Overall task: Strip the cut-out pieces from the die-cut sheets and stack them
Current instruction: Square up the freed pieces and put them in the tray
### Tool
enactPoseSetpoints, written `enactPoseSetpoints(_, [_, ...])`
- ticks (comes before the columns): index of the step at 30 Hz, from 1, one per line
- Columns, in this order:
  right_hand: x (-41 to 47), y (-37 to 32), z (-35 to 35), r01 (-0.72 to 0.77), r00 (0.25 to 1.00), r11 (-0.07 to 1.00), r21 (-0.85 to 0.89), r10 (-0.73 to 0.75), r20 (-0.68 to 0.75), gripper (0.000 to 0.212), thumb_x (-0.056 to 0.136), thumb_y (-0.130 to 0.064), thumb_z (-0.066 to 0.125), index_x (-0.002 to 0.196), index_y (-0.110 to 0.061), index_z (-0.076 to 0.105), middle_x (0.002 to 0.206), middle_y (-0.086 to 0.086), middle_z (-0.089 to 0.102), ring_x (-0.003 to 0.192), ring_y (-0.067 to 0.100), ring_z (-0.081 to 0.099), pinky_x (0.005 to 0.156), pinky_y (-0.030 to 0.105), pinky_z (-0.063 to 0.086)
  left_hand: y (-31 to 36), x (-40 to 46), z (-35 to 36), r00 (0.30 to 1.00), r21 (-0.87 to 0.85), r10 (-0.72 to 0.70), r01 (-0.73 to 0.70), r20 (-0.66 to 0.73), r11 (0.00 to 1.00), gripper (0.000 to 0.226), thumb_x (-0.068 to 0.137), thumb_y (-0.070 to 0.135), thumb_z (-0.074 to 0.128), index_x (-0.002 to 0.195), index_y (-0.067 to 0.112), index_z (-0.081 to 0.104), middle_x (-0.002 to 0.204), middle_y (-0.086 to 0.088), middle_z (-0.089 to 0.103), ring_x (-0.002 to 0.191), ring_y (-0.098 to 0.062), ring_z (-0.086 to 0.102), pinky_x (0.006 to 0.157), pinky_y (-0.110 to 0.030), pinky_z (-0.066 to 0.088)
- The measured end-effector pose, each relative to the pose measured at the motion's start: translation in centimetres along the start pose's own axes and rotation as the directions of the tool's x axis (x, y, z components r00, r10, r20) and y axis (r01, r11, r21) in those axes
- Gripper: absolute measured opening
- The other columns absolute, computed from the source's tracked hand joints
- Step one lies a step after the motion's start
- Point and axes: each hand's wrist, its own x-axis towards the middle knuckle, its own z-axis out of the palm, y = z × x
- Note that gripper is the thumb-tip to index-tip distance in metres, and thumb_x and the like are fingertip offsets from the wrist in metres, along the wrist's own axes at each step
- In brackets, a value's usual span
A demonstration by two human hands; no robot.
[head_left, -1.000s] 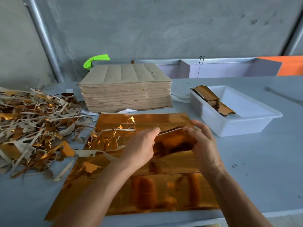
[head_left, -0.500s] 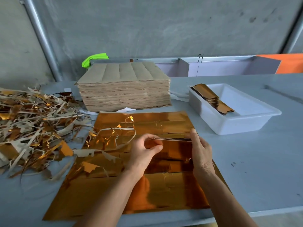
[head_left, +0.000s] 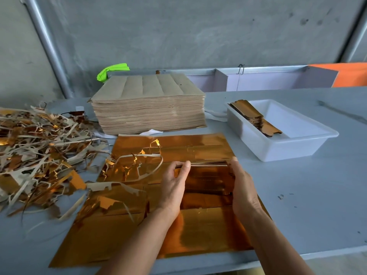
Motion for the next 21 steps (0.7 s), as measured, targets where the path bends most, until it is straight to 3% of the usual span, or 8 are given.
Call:
enactPoseSetpoints(3, [-0.1, 0.3, -1.2, 0.083, 0.989, 0.995, -0.053, -0.076, 0.124, 0.038, 0.078, -0.046, 0.064, 0.110, -0.024, 0.065, 0.106, 0.003, 0.070, 0.106, 0.025, 0.063, 0.095, 0.051, 0.048, -0.3, 0.0, -0.1, 0.999, 0.004, 0.024, -0.024, 0.027, 1.000, 0.010, 0.092, 0.044, 0.050, 0.092, 0.036, 0.055, 0.095, 0.026, 0.050, 0.088, 0.009, 0.047, 0.081, -0.020, 0.035])
enactPoseSetpoints(5, [0.1, 0.5, -1.6, 0.167, 0.984, 0.965, -0.200, -0.150, 0.101, 0.021, 0.085, -0.013, 0.065, 0.104, -0.022, 0.066, 0.100, 0.001, 0.070, 0.103, 0.023, 0.064, 0.091, 0.046, 0.053, -0.4, 0.3, -0.3, 0.999, 0.016, 0.024, -0.024, 0.041, 1.000, 0.012, 0.091, 0.045, 0.049, 0.093, 0.036, 0.055, 0.096, 0.026, 0.051, 0.090, 0.007, 0.048, 0.085, -0.024, 0.035])
enactPoseSetpoints(7, [0.3, 0.8, -1.5, 0.186, 0.982, 0.942, -0.278, -0.185, 0.028, 0.028, 0.088, 0.001, 0.059, 0.100, -0.024, 0.066, 0.098, -0.002, 0.070, 0.101, 0.019, 0.064, 0.089, 0.043, 0.055, -0.5, 0.5, -0.3, 0.999, 0.027, 0.009, -0.010, 0.046, 1.000, 0.014, 0.089, 0.047, 0.051, 0.096, 0.036, 0.055, 0.102, 0.026, 0.050, 0.101, 0.004, 0.047, 0.089, -0.024, 0.034])
enactPoseSetpoints(10, [0.3, 0.6, -1.1, 0.198, 0.979, 0.960, -0.198, -0.205, -0.013, 0.033, 0.086, 0.001, 0.063, 0.102, -0.026, 0.067, 0.097, -0.002, 0.071, 0.098, 0.019, 0.065, 0.089, 0.042, 0.054, -0.6, 0.9, -0.6, 1.000, 0.038, -0.024, 0.023, 0.015, 0.999, 0.028, 0.088, 0.043, 0.057, 0.115, 0.041, 0.049, 0.118, 0.021, 0.043, 0.115, -0.002, 0.042, 0.092, -0.021, 0.033])
enactPoseSetpoints(12, [0.4, 0.1, -1.1, 0.206, 0.977, 0.975, -0.078, -0.210, -0.047, 0.035, 0.081, 0.000, 0.068, 0.105, -0.026, 0.065, 0.098, 0.000, 0.070, 0.097, 0.022, 0.066, 0.085, 0.039, 0.055, -0.4, 1.0, -0.8, 0.999, 0.014, -0.028, 0.029, -0.041, 0.999, 0.020, 0.088, 0.037, 0.062, 0.104, 0.044, 0.053, 0.111, 0.018, 0.053, 0.104, -0.004, 0.053, 0.084, -0.020, 0.045])
enactPoseSetpoints(15, [-0.1, -0.7, -0.6, 0.161, 0.987, 0.968, 0.191, -0.154, -0.049, 0.042, 0.072, -0.015, 0.077, 0.110, -0.024, 0.063, 0.101, 0.002, 0.070, 0.092, 0.020, 0.068, 0.073, 0.032, 0.057, -0.1, 0.9, -0.6, 0.987, -0.305, -0.148, 0.124, -0.057, 0.944, 0.030, 0.085, 0.027, 0.066, 0.109, 0.036, 0.053, 0.111, 0.002, 0.058, 0.101, -0.017, 0.059, 0.085, -0.036, 0.053])
enactPoseSetpoints(18, [-1.3, -0.8, 1.1, 0.086, 0.992, 0.952, 0.294, -0.109, 0.063, 0.046, 0.065, -0.025, 0.078, 0.108, -0.022, 0.063, 0.098, 0.000, 0.073, 0.089, 0.020, 0.070, 0.072, 0.034, 0.058, 0.4, 0.4, 0.1, 0.973, -0.534, -0.231, 0.208, 0.024, 0.820, 0.038, 0.081, 0.020, 0.066, 0.111, 0.030, 0.046, 0.100, 0.000, 0.063, 0.089, -0.017, 0.065, 0.067, -0.033, 0.055])
enactPoseSetpoints(21, [-1.8, -0.7, 2.3, 0.121, 0.992, 0.962, 0.244, -0.124, -0.002, 0.018, 0.075, -0.018, 0.075, 0.089, -0.024, 0.066, 0.088, 0.001, 0.074, 0.088, 0.023, 0.069, 0.079, 0.041, 0.055, 0.8, -0.6, 0.7, 0.985, -0.464, -0.166, 0.164, 0.038, 0.871, 0.027, 0.077, 0.024, 0.069, 0.099, 0.030, 0.054, 0.100, -0.001, 0.067, 0.095, -0.021, 0.067, 0.067, -0.032, 0.054])
